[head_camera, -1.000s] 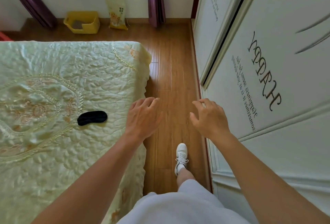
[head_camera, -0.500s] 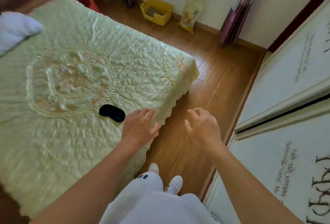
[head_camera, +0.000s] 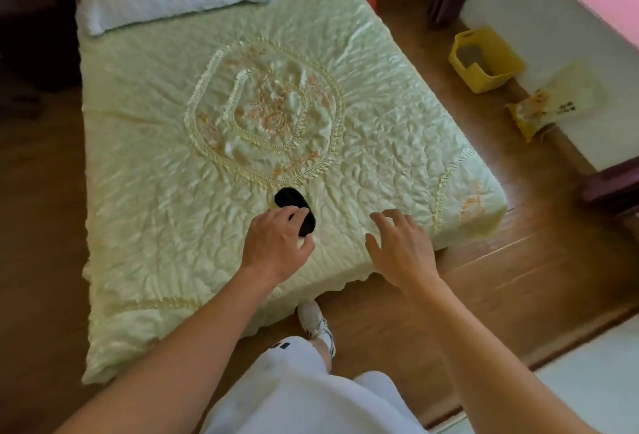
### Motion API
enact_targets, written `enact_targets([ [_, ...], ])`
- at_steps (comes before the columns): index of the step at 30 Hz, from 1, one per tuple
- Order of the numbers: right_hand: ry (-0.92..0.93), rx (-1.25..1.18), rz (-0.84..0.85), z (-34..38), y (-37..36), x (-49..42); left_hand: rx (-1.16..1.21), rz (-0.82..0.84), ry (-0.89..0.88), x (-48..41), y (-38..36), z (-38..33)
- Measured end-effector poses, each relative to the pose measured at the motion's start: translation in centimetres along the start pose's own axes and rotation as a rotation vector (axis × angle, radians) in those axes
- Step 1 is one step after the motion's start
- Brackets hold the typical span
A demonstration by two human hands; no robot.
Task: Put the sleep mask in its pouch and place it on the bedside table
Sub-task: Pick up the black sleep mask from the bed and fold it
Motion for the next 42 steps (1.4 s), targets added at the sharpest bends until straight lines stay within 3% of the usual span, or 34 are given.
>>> enact_targets([
  [11, 0.345, 0.129, 0.042, 6.7, -0.1, -11.6, 0.026, -0.055, 0.187, -5.7, 1.3, 8.6],
  [17, 0.475, 0.117, 0.085, 8.5, -5.5, -17.5, -0.021, 0.048, 0.224, -9.0, -4.8, 12.7],
  [32, 0.812, 0.149, 0.214, 9.7, -31.6, -25.0, -0.155, 0.303, -0.006, -18.0, -28.6, 22.0],
  [42, 0.902, 0.067, 0.061, 11.5, -38.9, -25.4, -0.043, 0.194, -0.115, -21.5, -33.2, 25.1],
])
Point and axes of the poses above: each hand's wrist, its own x-axis away from the middle knuckle, its own y-axis out of the back of the hand, z = x × y, the point moved 8 cm from there along -x, towards the middle knuckle, and after that the axes turned 9 degrees about x, right-handed, at the moved point
